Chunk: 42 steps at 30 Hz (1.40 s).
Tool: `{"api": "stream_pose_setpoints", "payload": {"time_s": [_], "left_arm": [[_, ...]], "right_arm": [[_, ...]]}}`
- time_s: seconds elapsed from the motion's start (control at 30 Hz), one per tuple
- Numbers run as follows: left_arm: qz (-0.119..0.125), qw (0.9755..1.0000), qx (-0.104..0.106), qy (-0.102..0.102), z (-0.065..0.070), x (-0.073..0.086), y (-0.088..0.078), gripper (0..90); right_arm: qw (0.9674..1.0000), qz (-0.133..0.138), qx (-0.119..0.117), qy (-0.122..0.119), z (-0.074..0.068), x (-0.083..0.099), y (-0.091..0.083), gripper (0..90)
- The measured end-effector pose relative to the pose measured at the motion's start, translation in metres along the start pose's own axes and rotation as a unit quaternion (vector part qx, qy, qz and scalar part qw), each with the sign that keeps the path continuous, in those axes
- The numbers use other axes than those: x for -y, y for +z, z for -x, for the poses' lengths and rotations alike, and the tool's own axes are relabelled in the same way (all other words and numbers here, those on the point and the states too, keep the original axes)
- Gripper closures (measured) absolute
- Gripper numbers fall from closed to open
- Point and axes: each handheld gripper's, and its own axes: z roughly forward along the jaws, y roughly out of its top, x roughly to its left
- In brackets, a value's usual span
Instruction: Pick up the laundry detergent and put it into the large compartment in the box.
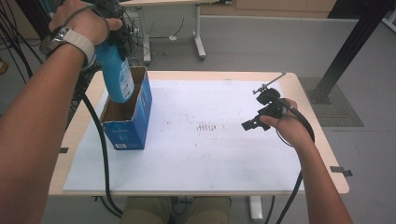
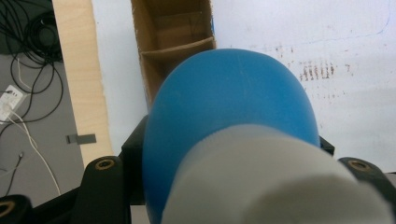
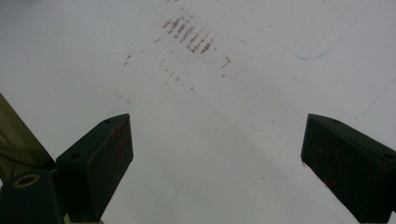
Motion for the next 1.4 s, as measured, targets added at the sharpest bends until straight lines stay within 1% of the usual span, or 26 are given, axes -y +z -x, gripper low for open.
{"api": "stream_pose_setpoints", "payload": {"time_s": [0.13,0.2,0.23,0.3,0.33,0.4,0.47,0.53,0.7,0.9,0.93,1.0,1.13,1.17,1.33,1.4], "left_arm": [[0.001,1.0000,-0.002,-0.003,-0.002,-0.001,0.005,39.4],[-0.003,1.0000,-0.001,-0.003,-0.004,-0.003,0.009,39.4],[-0.001,1.0000,-0.001,-0.006,-0.005,-0.002,0.010,39.4],[-0.006,1.0000,0.001,-0.007,-0.007,-0.003,0.014,39.4],[-0.003,0.9999,0.000,-0.010,-0.008,-0.002,0.016,39.4],[-0.007,0.9999,-0.001,-0.010,-0.009,-0.004,0.019,39.4],[-0.003,0.9999,-0.003,-0.012,-0.010,-0.003,0.021,39.4],[-0.006,0.9999,-0.001,-0.016,-0.012,-0.004,0.024,39.3],[-0.008,0.9999,-0.001,-0.010,-0.014,-0.006,0.032,39.4],[-0.009,0.9998,0.001,-0.016,-0.018,-0.008,0.044,39.4],[-0.013,0.9998,0.001,-0.017,-0.019,-0.009,0.046,39.4],[-0.009,0.9998,0.000,-0.018,-0.020,-0.009,0.050,39.4],[-0.010,0.9997,0.000,-0.024,-0.021,-0.009,0.056,39.4],[-0.014,0.9997,0.000,-0.022,-0.022,-0.010,0.057,39.4],[-0.008,0.9997,-0.001,-0.024,-0.023,-0.008,0.066,39.4],[-0.010,0.9997,0.000,-0.024,-0.023,-0.009,0.071,39.3]], "right_arm": [[1.0000,0.001,0.001,0.002,-0.001,0.001,-0.001,9.1],[1.0000,0.001,0.002,0.003,-0.001,0.003,-0.001,9.1],[1.0000,0.001,0.002,0.003,-0.001,0.004,-0.001,9.1],[1.0000,0.001,0.002,0.003,0.000,0.006,0.000,9.1],[1.0000,0.001,0.002,0.003,0.000,0.006,0.000,9.1],[1.0000,0.000,0.002,0.005,0.000,0.007,0.001,9.1],[1.0000,0.000,0.002,0.005,0.000,0.007,0.000,9.1],[1.0000,0.000,0.003,0.005,0.000,0.006,0.000,9.1],[1.0000,0.002,0.004,0.001,-0.002,0.005,0.000,9.1],[1.0000,-0.003,0.003,0.002,-0.002,0.004,0.003,9.1],[1.0000,-0.002,0.002,0.002,-0.001,0.005,0.003,9.1],[1.0000,-0.003,0.003,0.001,-0.001,0.004,0.004,9.1],[1.0000,-0.003,0.001,0.002,0.000,0.005,0.006,9.2],[1.0000,-0.004,0.001,0.003,0.000,0.005,0.006,9.1],[1.0000,-0.006,-0.003,0.005,0.002,0.006,0.009,9.3],[1.0000,-0.006,-0.002,0.006,0.003,0.007,0.009,9.3]]}}
